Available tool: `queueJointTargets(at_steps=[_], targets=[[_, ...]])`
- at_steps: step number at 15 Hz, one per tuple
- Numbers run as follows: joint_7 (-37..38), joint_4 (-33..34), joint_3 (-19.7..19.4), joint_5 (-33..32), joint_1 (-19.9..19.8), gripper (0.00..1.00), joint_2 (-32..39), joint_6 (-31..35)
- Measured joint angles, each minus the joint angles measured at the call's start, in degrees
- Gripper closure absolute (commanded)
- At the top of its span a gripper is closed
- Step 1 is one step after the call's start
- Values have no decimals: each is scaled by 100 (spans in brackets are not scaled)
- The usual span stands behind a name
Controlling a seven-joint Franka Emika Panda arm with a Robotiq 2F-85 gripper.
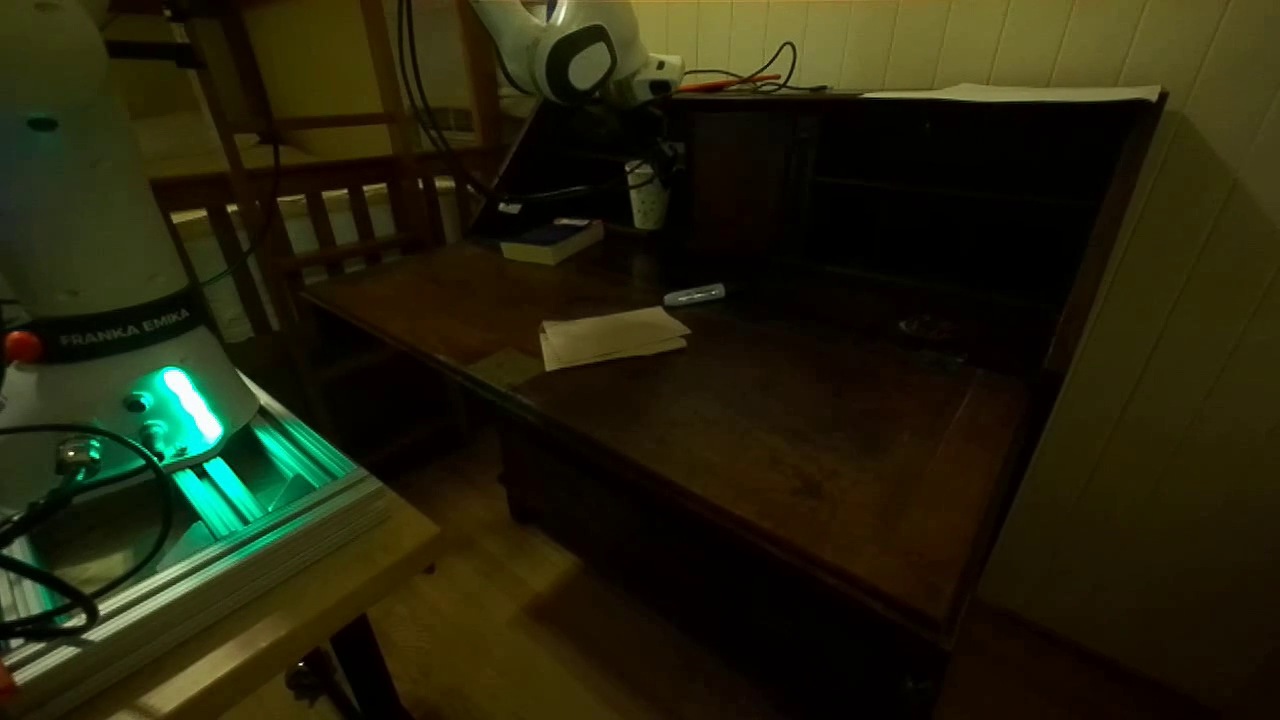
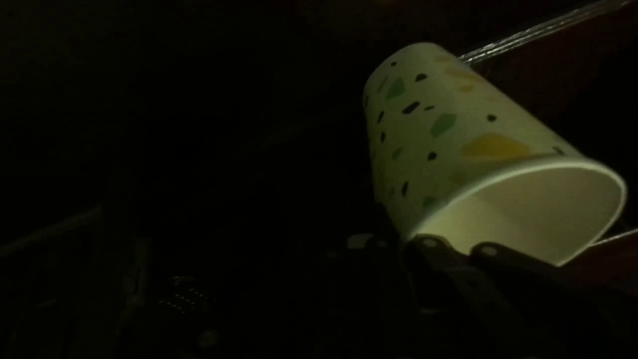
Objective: Move the cup to the left
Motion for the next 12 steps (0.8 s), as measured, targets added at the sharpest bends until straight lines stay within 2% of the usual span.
queueJointTargets(at_steps=[9,12], targets=[[296,290,-515,-341,385,99,356,16],[375,325,-570,-357,440,99,389,15]])
